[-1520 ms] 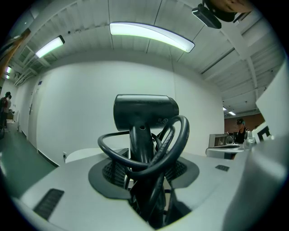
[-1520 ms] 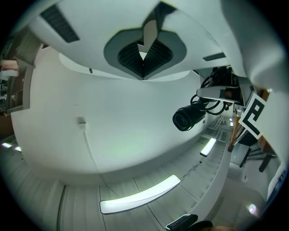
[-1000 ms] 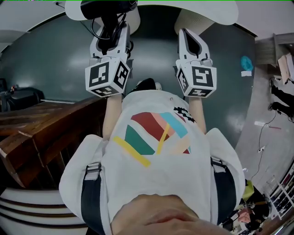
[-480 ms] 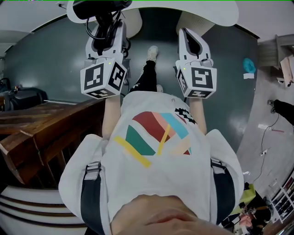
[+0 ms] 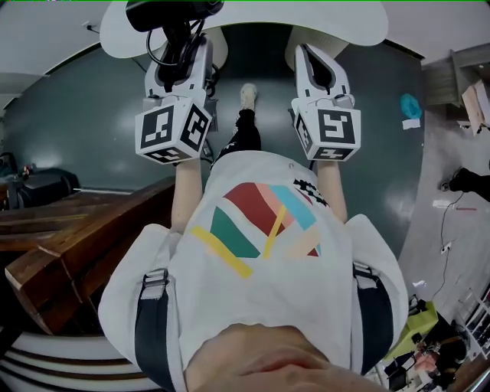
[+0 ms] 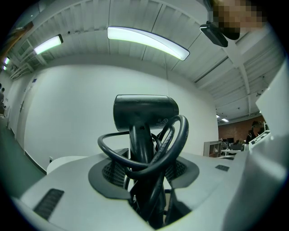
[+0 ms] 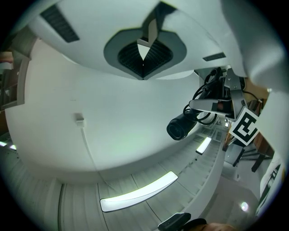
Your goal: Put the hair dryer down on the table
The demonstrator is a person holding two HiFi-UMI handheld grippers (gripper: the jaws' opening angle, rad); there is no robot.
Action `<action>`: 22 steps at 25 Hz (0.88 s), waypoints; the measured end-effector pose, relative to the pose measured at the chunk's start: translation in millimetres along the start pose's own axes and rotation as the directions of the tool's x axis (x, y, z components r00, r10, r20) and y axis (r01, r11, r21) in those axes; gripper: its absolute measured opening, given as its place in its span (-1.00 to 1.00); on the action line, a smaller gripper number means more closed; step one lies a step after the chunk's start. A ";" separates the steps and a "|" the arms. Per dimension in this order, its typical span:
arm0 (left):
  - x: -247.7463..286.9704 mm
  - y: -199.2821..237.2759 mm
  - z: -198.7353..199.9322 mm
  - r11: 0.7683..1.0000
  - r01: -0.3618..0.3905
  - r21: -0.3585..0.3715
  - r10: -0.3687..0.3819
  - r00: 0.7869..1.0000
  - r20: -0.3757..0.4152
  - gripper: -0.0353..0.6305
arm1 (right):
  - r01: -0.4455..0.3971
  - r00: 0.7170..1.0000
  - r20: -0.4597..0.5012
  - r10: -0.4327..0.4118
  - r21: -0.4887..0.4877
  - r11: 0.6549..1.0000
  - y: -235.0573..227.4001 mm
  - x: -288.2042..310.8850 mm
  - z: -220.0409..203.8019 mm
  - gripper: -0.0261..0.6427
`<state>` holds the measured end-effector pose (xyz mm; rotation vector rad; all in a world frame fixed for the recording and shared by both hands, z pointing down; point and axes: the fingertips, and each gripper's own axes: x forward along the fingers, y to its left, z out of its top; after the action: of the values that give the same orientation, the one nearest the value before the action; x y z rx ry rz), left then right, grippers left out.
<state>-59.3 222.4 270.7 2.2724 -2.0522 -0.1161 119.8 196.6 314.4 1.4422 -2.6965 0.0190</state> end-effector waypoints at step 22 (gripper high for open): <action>71.9 11.8 -19.8 0.999 0.032 -0.005 -0.032 0.998 -0.058 -0.23 | -0.034 0.999 -0.011 0.035 0.039 0.999 -22.4 59.4 -7.6 -0.89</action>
<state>-61.5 149.7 291.4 2.2789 -1.9857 -0.0550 106.1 135.2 326.0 1.4011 -2.7258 0.0818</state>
